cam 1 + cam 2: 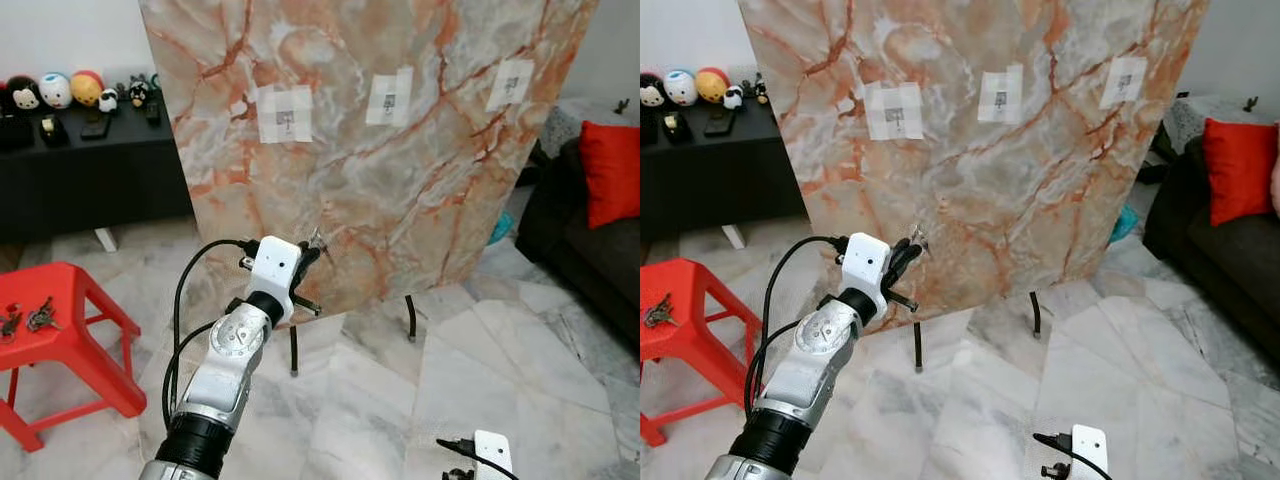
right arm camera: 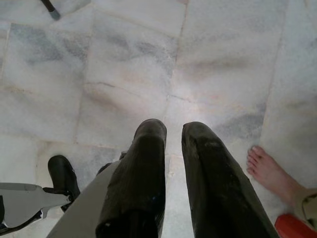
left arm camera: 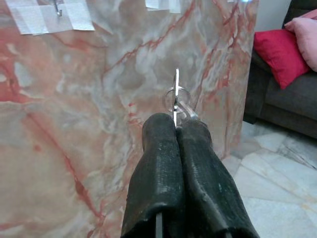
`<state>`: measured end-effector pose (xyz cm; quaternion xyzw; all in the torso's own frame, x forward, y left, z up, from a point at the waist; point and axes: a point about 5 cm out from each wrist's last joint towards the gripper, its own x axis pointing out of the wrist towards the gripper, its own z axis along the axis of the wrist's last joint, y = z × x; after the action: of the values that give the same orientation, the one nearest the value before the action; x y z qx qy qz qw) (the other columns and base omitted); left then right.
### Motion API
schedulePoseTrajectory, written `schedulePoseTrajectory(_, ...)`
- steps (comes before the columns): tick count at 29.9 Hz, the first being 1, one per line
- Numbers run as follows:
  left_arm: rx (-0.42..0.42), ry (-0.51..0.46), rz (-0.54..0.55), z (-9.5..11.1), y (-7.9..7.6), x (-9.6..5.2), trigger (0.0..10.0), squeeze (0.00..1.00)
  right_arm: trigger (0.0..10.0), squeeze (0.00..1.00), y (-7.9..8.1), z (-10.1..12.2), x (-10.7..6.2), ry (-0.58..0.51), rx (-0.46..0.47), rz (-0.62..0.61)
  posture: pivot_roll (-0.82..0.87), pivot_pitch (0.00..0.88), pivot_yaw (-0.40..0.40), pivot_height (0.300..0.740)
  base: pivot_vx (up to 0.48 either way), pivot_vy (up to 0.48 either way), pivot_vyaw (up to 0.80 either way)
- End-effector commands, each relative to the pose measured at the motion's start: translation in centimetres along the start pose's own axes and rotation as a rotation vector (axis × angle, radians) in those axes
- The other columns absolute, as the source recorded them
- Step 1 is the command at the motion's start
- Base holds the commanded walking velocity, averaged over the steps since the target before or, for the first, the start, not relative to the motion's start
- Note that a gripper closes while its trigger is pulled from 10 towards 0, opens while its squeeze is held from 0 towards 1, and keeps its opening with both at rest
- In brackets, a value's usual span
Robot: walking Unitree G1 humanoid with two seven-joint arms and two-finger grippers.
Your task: Hang keys on a hook
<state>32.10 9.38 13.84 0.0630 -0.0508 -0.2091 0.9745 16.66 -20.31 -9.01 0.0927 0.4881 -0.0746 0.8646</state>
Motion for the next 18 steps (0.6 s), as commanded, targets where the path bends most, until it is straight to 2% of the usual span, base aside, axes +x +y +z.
schedulePoseTrajectory(1, 0.021, -0.019, -0.021, 0.62, -0.56, 0.23, 10.0, 0.00, 10.0, 0.00, -0.17, 0.49, 0.02, -0.018, 0.005, -0.005, 0.04, 0.000, -0.068, 0.740, 0.000, 0.000, 0.00)
schedulePoseTrajectory(18, 0.018, -0.026, -0.015, 0.80, -0.54, 0.35, 10.0, 0.00, 10.0, 0.00, -0.07, 0.52, 0.04, -0.015, -0.005, -0.001, 0.04, 0.000, -0.067, 0.740, 0.000, 0.000, 0.00)
